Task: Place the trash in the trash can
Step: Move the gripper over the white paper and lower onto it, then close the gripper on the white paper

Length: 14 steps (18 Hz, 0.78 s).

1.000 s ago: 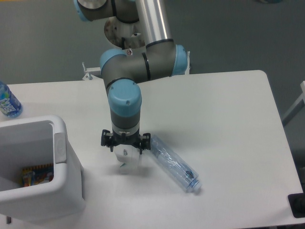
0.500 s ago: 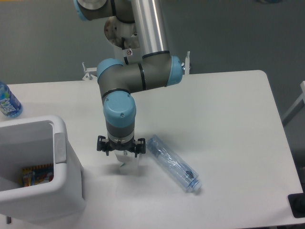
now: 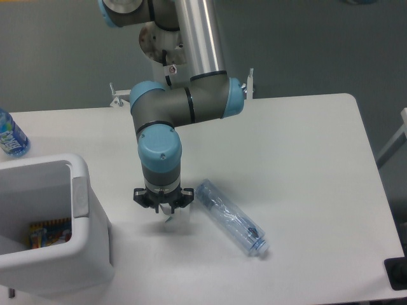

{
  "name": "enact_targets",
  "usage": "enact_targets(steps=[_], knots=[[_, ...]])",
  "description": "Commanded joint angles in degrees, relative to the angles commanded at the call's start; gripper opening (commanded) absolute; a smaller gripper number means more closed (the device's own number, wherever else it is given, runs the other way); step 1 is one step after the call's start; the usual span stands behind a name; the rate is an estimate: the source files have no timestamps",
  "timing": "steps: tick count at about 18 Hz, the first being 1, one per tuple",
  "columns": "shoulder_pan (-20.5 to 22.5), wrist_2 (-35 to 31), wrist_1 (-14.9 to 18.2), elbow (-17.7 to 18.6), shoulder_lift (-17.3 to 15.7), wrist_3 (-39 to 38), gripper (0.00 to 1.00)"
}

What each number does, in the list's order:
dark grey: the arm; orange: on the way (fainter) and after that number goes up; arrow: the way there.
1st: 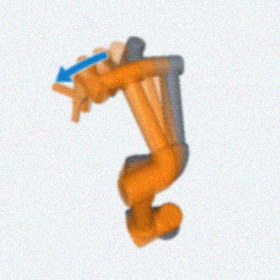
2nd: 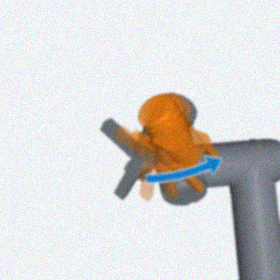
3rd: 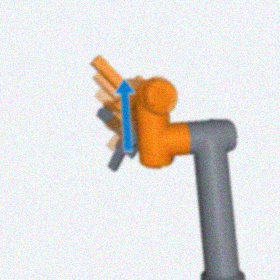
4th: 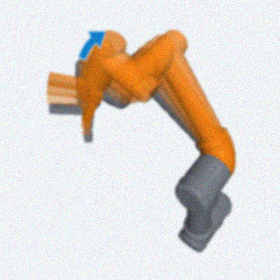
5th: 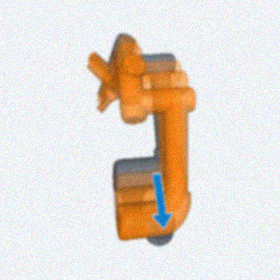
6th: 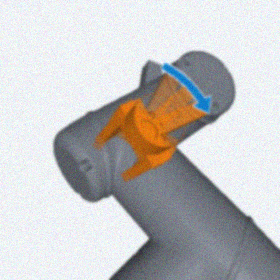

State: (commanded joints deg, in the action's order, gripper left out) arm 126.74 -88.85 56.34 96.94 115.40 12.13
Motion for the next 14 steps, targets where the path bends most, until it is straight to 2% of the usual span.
enact_targets(steps=[5,10,14], knots=[[0.6,0.3,0.1,-0.1,-1.0,0.4,0.0],[2.8,2.4,0.0,-0.4,-5.5,0.9,0.0],[6.0,9.2,0.0,-3.9,-9.8,0.8,0.0]])
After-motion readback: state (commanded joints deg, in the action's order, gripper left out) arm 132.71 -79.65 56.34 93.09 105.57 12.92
